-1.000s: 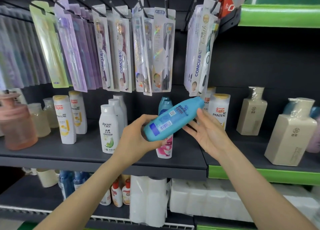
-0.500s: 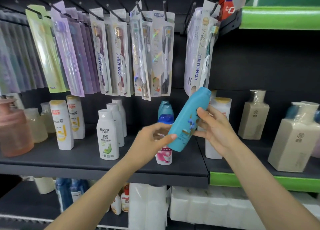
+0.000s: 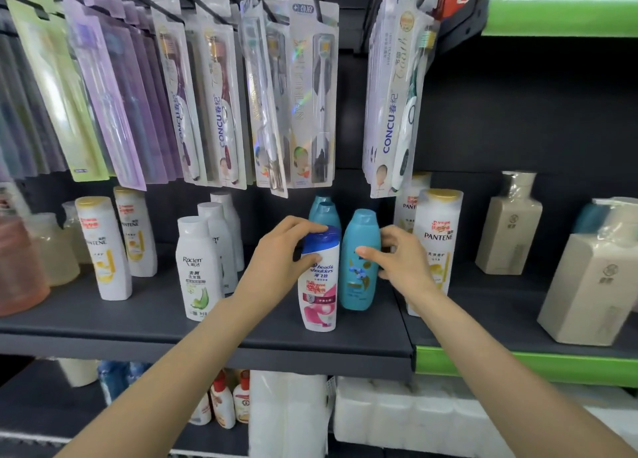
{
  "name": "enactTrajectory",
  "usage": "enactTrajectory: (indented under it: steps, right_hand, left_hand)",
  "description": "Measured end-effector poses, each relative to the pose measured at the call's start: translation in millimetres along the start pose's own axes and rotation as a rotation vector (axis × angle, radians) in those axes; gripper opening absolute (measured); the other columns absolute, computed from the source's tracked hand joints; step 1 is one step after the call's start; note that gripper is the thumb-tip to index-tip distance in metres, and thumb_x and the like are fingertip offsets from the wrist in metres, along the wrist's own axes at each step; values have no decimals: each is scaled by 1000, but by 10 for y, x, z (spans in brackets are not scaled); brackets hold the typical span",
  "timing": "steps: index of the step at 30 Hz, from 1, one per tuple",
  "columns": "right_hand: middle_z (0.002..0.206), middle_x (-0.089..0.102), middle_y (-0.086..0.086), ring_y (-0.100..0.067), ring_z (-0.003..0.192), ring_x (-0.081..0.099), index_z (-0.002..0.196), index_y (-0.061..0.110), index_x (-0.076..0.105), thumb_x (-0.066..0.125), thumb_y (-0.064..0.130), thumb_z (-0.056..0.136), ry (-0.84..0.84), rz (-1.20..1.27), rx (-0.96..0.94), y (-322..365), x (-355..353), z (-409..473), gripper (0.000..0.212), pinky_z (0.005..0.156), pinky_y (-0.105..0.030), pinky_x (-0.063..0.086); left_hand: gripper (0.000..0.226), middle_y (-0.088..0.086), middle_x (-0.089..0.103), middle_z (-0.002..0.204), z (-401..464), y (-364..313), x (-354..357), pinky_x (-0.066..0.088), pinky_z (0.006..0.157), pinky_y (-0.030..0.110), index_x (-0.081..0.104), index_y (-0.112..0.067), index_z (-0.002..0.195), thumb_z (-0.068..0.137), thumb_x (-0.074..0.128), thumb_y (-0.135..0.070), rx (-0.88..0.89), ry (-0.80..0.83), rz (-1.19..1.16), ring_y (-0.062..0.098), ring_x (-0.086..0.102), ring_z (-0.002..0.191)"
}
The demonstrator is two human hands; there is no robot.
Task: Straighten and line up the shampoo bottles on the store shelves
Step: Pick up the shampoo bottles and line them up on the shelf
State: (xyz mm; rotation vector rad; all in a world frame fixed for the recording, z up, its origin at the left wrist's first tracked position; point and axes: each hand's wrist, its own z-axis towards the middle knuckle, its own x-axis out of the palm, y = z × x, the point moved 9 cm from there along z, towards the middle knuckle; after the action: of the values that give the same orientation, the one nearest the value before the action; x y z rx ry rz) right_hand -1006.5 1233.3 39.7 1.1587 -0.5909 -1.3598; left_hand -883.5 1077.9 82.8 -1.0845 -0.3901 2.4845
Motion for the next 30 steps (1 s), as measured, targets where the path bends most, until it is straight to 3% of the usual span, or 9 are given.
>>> enactTrajectory:
  steps: [9,14,20,25,30]
  right_hand:
    - [83,62,7,-19,89,64,94,12,61,74,15,79,50,24,10,-160,303,287,20,82,-45,56]
    - [98,64,-1,-22,97,64,103,13,62,74,18,80,124,50,11,-182,486,340,26,83,-45,55]
    - [95,61,3,-20,97,62,112,12,60,73,26,81,190,41,24,-159,497,360,36,81,-45,57]
    - [105,66,3,-14,103,62,104,23,63,60,37,90,103,96,-20,-74,282,484,21,95,-44,51]
    - [120,63,-2,-14,111,57,117,20,61,47,27,98,118,136,-49,146,294,670,25,101,-39,46]
  left_hand:
    - [42,-10,56,112,-6,-34,-1,47,86,18,62,-22,116,77,73,-9,5,-40,21,5,56,95]
    - [41,-9,56,114,-7,-37,11,48,87,18,61,-22,117,78,72,-12,-6,-28,38,5,56,98]
    - [41,-8,56,115,-7,-29,16,50,87,22,61,-21,116,78,72,-12,-17,-27,48,7,58,98]
    - [40,-9,56,114,-5,-15,23,51,87,23,61,-22,116,78,72,-13,-27,-14,57,8,58,98]
    - [33,-8,56,108,18,-41,-3,49,87,23,62,-19,112,80,71,-15,-27,-25,34,9,60,95]
